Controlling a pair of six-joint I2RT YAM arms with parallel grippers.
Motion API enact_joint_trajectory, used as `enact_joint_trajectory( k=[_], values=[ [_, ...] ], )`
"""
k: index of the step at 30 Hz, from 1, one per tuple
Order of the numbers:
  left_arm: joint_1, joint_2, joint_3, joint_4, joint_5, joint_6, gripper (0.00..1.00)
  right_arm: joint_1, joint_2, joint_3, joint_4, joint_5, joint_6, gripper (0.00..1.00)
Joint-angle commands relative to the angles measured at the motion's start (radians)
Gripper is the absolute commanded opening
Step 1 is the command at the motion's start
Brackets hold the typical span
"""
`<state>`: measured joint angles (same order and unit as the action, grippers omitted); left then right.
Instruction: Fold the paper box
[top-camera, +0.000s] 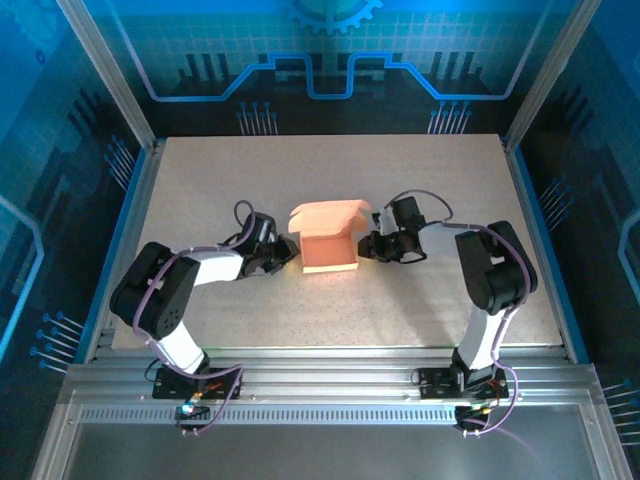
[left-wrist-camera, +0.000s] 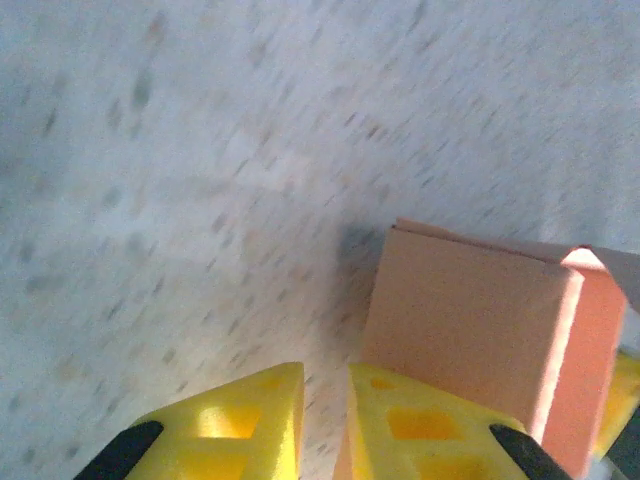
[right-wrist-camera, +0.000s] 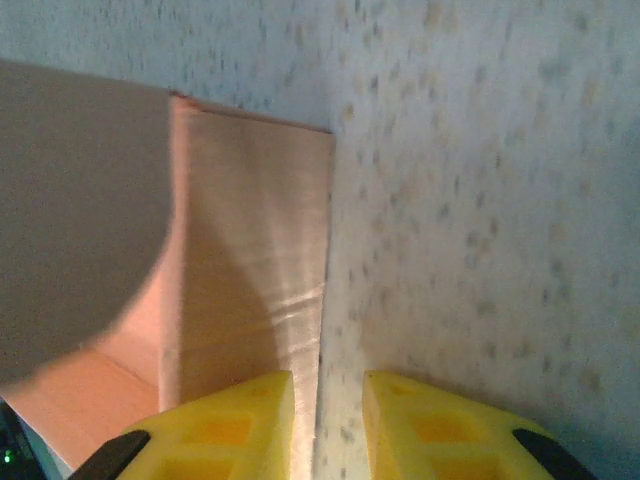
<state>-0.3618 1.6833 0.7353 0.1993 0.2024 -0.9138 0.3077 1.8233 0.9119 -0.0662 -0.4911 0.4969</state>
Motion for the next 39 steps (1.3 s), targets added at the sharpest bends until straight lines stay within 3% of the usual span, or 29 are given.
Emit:
enact_joint_trajectory(
  k=[1,8,12,18,23,27,32,39],
  values=[
    [0.016,0.016,0.052,-0.038,0.025,0.083,0.21,0.014,-0.065,-0.027,0.003,0.042,0.001,0.28],
    [0.048,-0.025,0.006,-0.069,0.008,0.127,0.28,0.014,-0.187,-0.048,-0.109,0.23,-0.066,0.32],
    [0.054,-0.115,-0.021,-0.144,-0.044,0.226,0.36,0.022,-0.301,-0.051,-0.176,0.326,-0.12,0.35],
    [0.045,-0.301,0.021,-0.308,-0.029,0.528,0.56,0.117,-0.441,0.027,-0.331,0.539,-0.207,0.44],
    [0.038,-0.287,0.197,-0.476,-0.008,0.827,0.61,0.18,-0.391,0.178,-0.479,0.662,-0.225,0.51],
    [0.042,-0.178,0.34,-0.574,-0.032,1.027,0.66,0.179,-0.314,0.3,-0.563,0.696,-0.281,0.59],
    [0.043,-0.051,0.508,-0.669,0.107,1.217,0.67,0.156,-0.222,0.476,-0.674,0.636,-0.384,0.6],
    [0.069,0.125,0.798,-0.896,0.111,1.302,0.66,0.139,-0.041,0.712,-0.843,0.558,-0.494,0.6]
  ],
)
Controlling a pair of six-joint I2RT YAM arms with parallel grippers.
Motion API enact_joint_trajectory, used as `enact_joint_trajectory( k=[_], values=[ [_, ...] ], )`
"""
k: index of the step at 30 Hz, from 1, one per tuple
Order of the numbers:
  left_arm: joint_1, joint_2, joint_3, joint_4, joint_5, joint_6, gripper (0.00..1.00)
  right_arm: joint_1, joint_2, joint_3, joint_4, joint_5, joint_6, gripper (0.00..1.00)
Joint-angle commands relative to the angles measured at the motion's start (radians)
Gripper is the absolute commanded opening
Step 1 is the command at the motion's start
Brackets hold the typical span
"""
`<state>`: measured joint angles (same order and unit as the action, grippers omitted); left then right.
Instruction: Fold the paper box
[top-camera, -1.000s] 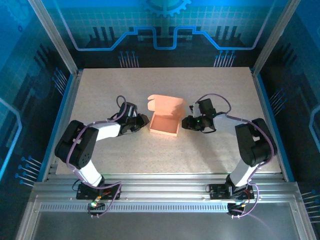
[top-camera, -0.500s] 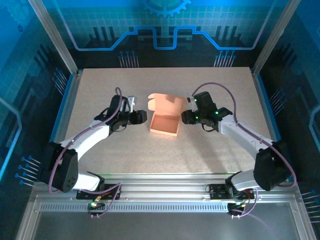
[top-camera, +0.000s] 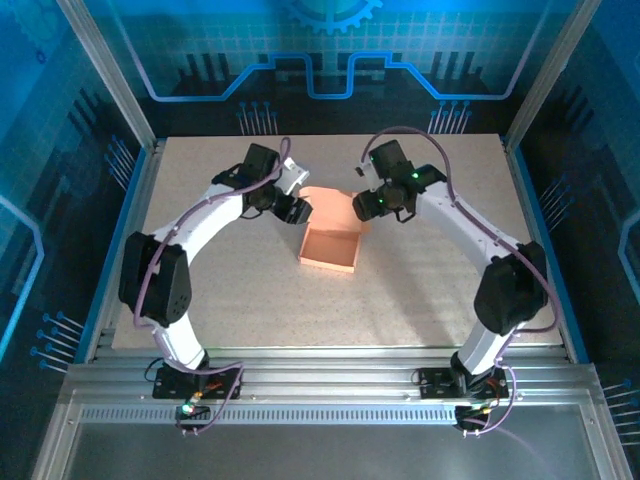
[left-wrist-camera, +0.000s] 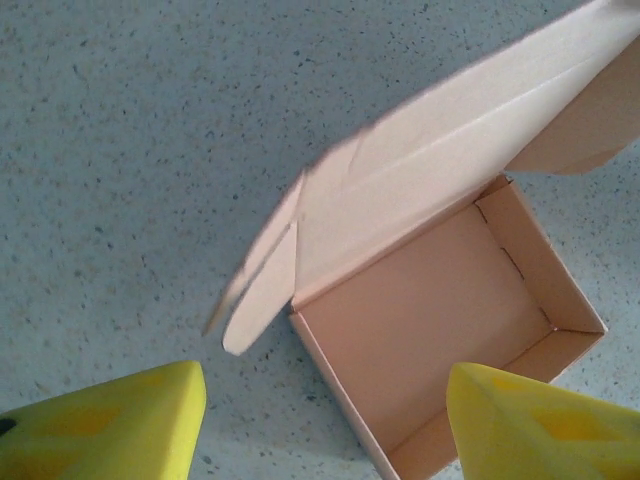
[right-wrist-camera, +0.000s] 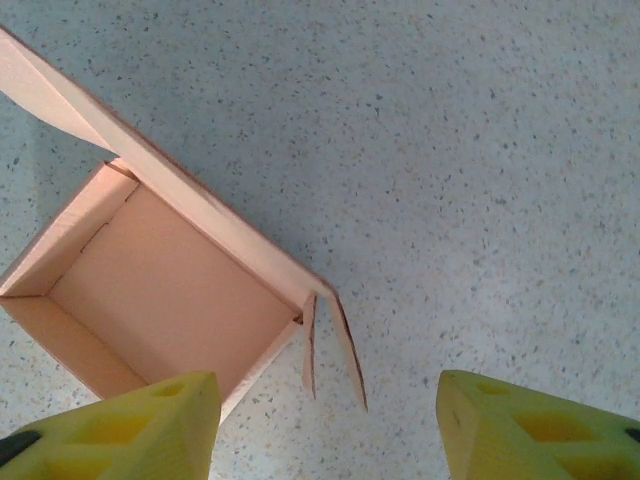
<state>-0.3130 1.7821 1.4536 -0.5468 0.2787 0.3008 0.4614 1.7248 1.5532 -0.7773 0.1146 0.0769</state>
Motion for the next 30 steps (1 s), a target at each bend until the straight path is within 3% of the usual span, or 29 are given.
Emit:
enact_joint_trajectory(
  k=[1,9,17,22,30],
  values=[
    [0.029,0.032,0.092,-0.155,0.041,0.084,0.66,-0.019,0.076,0.094,-0.147,-0.068,-0.084,0.59],
    [0.06,0.142,0.254,-0.3,0.133,0.087,0.61,-0.027,0.229,0.294,-0.277,-0.124,-0.105,0.49],
    [0.06,0.206,0.36,-0.374,0.114,0.111,0.61,-0.028,0.275,0.336,-0.338,-0.125,-0.119,0.37],
    [0.06,0.247,0.446,-0.432,0.127,0.145,0.61,-0.029,0.301,0.352,-0.362,-0.126,-0.129,0.36],
    [0.051,0.28,0.468,-0.444,0.136,0.188,0.62,-0.029,0.308,0.366,-0.375,-0.126,-0.138,0.12]
  ],
)
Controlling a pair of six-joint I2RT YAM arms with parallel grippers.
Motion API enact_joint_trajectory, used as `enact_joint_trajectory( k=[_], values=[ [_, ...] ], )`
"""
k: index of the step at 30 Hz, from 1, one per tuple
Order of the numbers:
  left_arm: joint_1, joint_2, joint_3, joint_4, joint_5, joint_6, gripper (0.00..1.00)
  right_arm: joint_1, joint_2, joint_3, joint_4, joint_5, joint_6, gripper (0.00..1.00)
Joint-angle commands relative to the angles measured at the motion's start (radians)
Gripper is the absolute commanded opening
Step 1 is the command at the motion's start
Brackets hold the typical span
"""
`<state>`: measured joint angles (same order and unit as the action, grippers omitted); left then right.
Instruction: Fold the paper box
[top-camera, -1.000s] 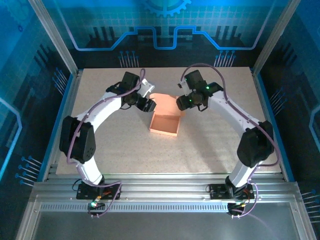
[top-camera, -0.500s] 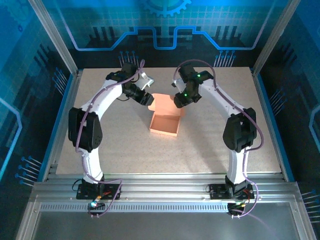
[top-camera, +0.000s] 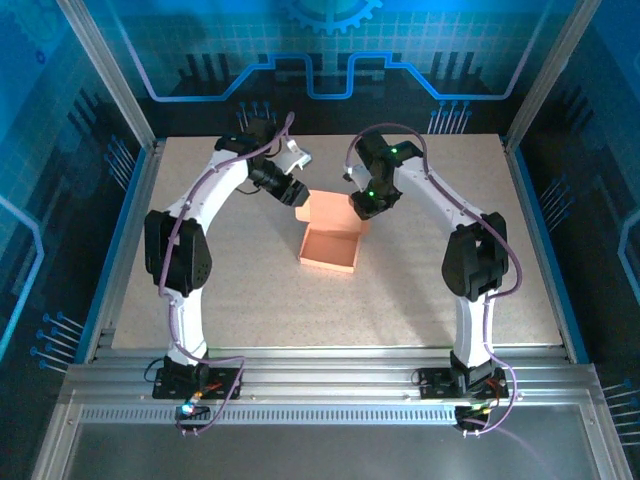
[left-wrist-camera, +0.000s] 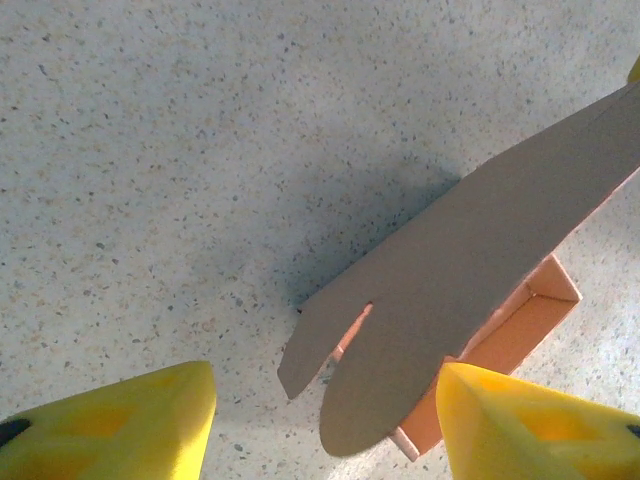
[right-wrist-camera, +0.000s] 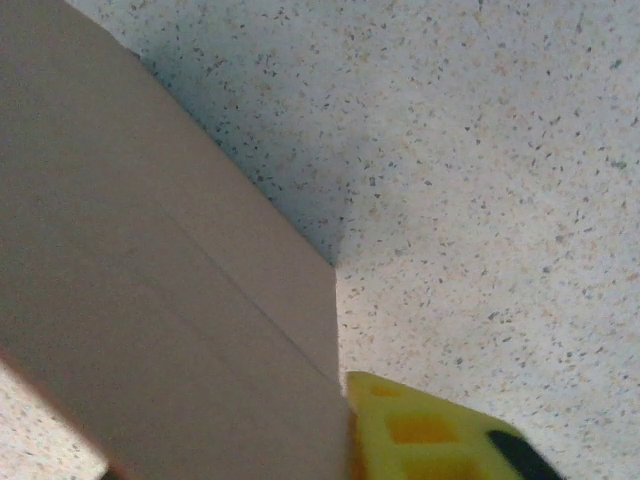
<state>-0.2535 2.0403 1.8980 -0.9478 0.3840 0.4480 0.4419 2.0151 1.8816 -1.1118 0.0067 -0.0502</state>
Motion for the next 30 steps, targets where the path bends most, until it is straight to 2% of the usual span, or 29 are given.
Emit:
enact_joint_trajectory(
  k=[1,6,10,13,15,17,20,24,30],
  values=[
    [-0.011,0.023,0.026,-0.039,0.029,0.043,0.61,-0.009,0.017,0.039,-0.042,-0.016,-0.011,0.1],
    [-0.03,0.032,0.041,-0.031,0.021,0.041,0.59,-0.009,0.008,0.039,-0.039,-0.011,-0.011,0.02],
    [-0.047,0.029,0.028,-0.011,0.011,0.026,0.56,-0.003,-0.01,0.023,-0.02,-0.004,-0.017,0.02],
    [-0.05,0.031,0.033,-0.028,-0.018,0.093,0.57,-0.002,-0.013,0.008,-0.014,0.0,-0.033,0.02],
    [-0.045,0.023,0.037,-0.049,-0.082,0.128,0.58,-0.003,-0.013,0.003,-0.017,0.01,-0.047,0.01],
    [-0.018,0.011,0.046,-0.069,-0.102,0.145,0.6,-0.005,-0.017,-0.002,-0.02,0.003,-0.067,0.01],
    [0.039,-0.022,0.032,-0.059,-0.042,0.135,0.64,-0.006,-0.027,-0.011,-0.026,-0.026,-0.11,0.0],
    [0.061,-0.057,0.004,-0.045,0.033,0.193,0.77,-0.021,-0.058,-0.044,-0.025,-0.093,-0.191,0.0],
    [0.031,-0.021,0.082,-0.08,0.076,0.281,0.78,-0.058,-0.076,-0.048,-0.04,-0.174,-0.281,0.0]
  ],
)
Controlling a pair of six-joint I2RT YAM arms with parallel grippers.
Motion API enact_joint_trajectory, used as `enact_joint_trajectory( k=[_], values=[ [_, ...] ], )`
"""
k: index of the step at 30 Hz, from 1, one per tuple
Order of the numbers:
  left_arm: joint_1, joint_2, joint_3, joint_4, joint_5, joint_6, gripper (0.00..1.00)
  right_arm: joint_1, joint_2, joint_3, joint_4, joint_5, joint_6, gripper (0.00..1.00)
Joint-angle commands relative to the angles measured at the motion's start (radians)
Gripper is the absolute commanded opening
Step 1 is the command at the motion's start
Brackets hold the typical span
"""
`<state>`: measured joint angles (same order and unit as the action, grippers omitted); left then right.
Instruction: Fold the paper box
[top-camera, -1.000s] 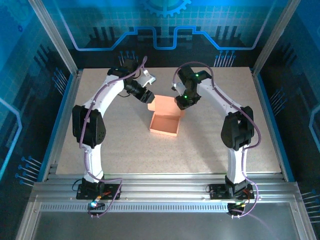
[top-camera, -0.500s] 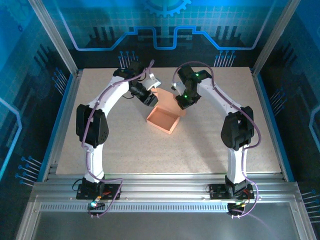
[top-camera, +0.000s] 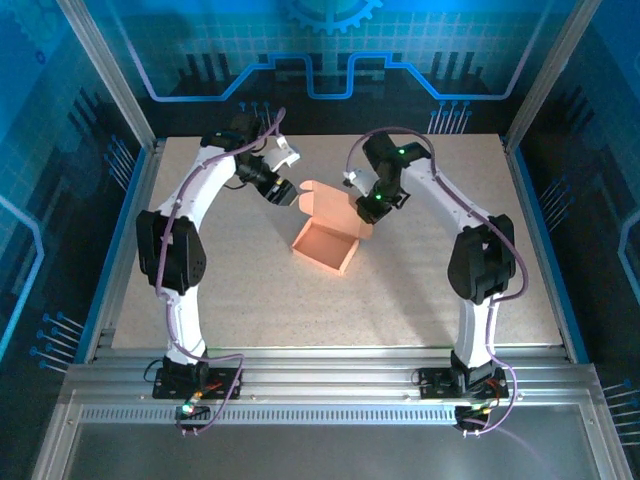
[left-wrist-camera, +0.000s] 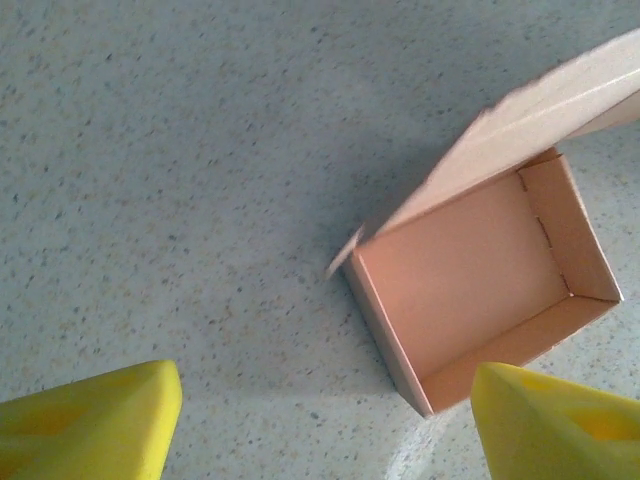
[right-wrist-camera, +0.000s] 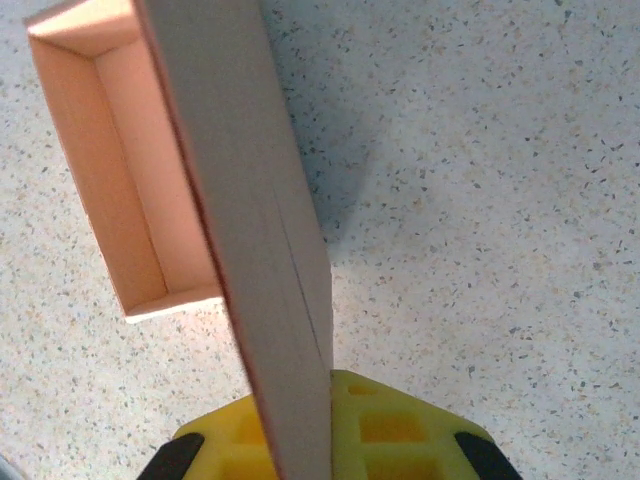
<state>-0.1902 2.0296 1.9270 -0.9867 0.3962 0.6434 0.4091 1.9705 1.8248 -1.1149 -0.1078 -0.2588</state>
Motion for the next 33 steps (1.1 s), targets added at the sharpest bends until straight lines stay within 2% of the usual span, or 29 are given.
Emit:
enact_joint_trajectory(
  k=[1,5,8,10,16,25,30,33],
  values=[
    [-0.046,0.008,0.076,-0.057,0.056,0.117,0.78,-0.028,-0.026,0.016,-0.047,-0.052,-0.079,0.0],
    [-0.072,0.119,0.243,-0.17,0.085,0.169,0.76,-0.044,-0.013,0.035,-0.061,-0.039,-0.086,0.0],
    [-0.081,0.199,0.354,-0.244,0.111,0.177,0.66,-0.046,-0.016,0.029,-0.063,-0.041,-0.095,0.0],
    [-0.088,0.23,0.385,-0.258,0.101,0.195,0.65,-0.046,-0.016,0.027,-0.066,-0.042,-0.1,0.0],
    [-0.095,0.29,0.44,-0.289,0.103,0.235,0.63,-0.046,-0.009,0.033,-0.078,-0.045,-0.109,0.0],
    [-0.104,0.334,0.458,-0.314,0.131,0.236,0.45,-0.046,-0.004,0.047,-0.086,-0.049,-0.107,0.0],
    [-0.108,0.334,0.46,-0.309,0.157,0.228,0.31,-0.046,-0.008,0.047,-0.087,-0.047,-0.106,0.0],
    [-0.109,0.336,0.46,-0.302,0.164,0.218,0.26,-0.046,-0.009,0.045,-0.09,-0.052,-0.107,0.0]
  ],
)
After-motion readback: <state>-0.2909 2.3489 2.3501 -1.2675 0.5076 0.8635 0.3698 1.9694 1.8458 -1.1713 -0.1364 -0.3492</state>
